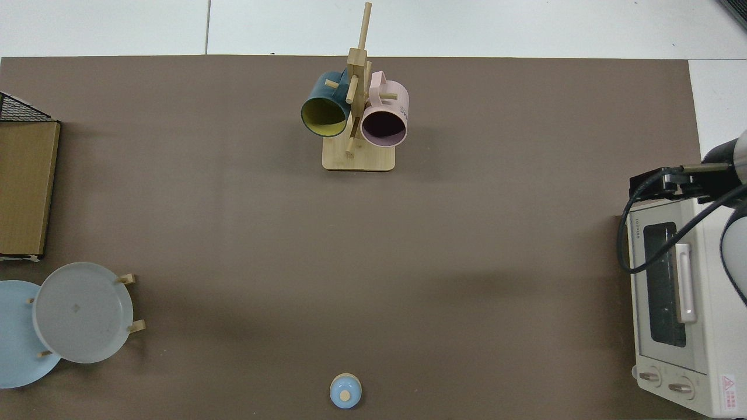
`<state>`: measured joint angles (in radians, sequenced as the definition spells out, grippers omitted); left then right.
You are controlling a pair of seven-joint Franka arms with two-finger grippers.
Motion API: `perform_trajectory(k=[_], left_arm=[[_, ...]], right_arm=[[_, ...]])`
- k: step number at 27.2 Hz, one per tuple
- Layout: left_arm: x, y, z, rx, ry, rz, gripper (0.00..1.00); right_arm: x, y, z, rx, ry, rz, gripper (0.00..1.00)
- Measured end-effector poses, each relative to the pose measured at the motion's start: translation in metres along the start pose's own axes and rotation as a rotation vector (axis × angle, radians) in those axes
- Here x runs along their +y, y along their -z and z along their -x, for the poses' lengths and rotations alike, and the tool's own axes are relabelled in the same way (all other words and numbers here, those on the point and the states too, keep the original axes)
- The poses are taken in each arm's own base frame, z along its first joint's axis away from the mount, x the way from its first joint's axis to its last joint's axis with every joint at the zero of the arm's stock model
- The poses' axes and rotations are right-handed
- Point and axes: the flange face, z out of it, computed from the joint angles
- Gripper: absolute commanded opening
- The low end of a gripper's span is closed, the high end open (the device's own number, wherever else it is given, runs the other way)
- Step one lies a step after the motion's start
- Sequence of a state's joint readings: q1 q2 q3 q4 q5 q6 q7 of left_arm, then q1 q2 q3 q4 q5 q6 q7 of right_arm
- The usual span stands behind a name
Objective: Put markers into pen holder
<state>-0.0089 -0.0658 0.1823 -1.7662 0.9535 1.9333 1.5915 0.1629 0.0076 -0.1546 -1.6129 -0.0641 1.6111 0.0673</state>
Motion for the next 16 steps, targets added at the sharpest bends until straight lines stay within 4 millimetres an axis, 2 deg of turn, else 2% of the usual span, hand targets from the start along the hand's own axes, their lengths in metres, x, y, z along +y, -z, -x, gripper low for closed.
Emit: perform_trajectory(k=[8, 16], left_arm=[[-0.003, -0.029, 0.009, -0.006, -0.054, -0.034, 0.00], [-0.012, -0.045, -0.008, 0.001, -0.093, -0.018, 0.00]], right_arm=[[0.000, 0.000, 0.000, 0.000, 0.000, 0.000, 1.00], [0.000, 0.000, 0.000, 0.000, 0.000, 0.000, 1.00]])
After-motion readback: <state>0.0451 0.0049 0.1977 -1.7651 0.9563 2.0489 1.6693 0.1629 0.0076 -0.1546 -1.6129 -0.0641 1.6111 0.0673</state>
